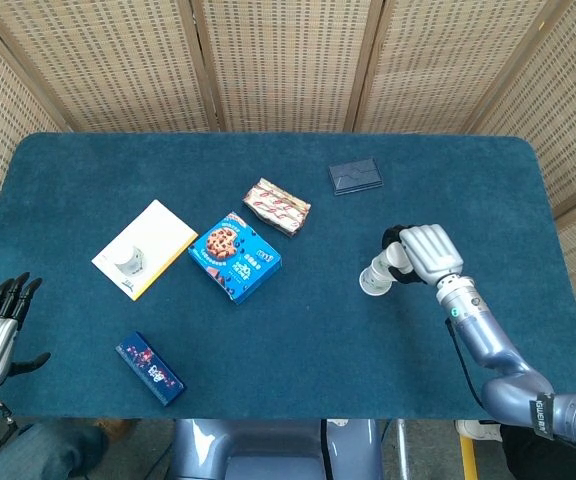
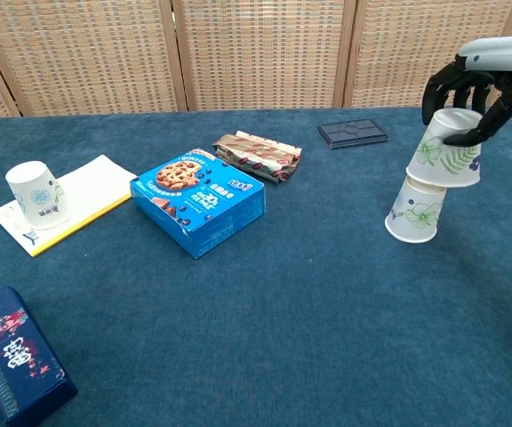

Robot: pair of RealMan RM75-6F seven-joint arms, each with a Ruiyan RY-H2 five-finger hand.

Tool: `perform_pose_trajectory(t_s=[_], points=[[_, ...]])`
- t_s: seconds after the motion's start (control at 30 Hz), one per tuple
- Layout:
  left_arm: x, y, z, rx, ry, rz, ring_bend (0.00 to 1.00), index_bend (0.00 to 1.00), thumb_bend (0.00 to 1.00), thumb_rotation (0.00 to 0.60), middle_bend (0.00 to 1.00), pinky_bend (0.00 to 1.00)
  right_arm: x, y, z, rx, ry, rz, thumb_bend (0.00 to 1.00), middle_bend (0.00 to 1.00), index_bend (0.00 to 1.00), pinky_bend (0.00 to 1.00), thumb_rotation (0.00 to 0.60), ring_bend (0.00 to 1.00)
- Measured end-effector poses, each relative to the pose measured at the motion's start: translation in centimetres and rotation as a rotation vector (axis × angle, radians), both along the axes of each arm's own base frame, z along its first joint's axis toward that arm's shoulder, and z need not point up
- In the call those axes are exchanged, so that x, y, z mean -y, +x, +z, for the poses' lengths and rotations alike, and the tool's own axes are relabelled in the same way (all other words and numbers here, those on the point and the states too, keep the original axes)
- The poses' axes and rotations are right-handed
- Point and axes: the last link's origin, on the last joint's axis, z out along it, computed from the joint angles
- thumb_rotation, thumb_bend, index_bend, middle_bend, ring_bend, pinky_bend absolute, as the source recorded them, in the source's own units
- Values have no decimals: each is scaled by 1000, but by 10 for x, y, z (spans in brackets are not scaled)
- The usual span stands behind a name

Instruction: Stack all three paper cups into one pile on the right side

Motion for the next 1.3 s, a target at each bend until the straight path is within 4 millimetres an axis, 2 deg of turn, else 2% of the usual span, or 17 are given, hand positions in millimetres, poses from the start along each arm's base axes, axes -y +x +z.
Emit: perform_pose_trajectory(t_s=[0.03,0.07,0.13,0.17,0.2,0.23,0.3,0.57,0.73,0.97,1.03,1.17,1.3], points=[[0,0,0,0,0,0,0,0,0,600,0,0,0,0,0,0,0,-2,504,463,432,476,600,469],[0,0,0,0,0,0,0,0,0,600,0,0,0,-1,0,1,1,-3,433,421,390,400,600,427],[0,0,0,1,1,0,0,0,0,600,0,0,0,-1,-1,5,6,-6,184,289,258,210,600,300],[0,0,0,1,1,0,0,0,0,600,0,0,-1,-1,-1,9,15,-11,85,220,197,151,600,243],[0,0,0,1,2,0,0,0,0,600,0,0,-1,-1,-2,13,23,-15,13,145,136,130,600,187],[0,0,0,1,1,0,0,0,0,600,0,0,-2,-1,-2,16,31,-21,1,106,108,125,600,162],[0,0,0,1,1,0,0,0,0,600,0,0,-3,-1,-2,22,46,-32,0,55,65,119,600,132],[0,0,0,1,1,-2,0,0,0,600,0,0,-9,5,-5,21,66,-16,0,36,59,95,600,116],[1,0,1,2,3,-1,0,0,0,600,0,0,-15,0,-3,-2,57,-8,0,42,70,95,600,116],[1,-1,2,6,8,0,0,0,0,600,0,0,-20,-15,13,-63,-24,20,2,42,125,90,600,113],[1,-1,2,2,7,-1,0,0,0,600,0,0,-23,-26,19,-99,-44,19,35,24,138,83,600,107],[1,0,-1,-7,0,-5,0,0,0,600,0,0,-30,-50,26,-154,-48,3,183,11,181,74,600,102],[2,1,-2,-6,1,-11,0,0,0,600,0,0,-34,-63,26,-168,-31,-12,292,1,189,72,600,102]])
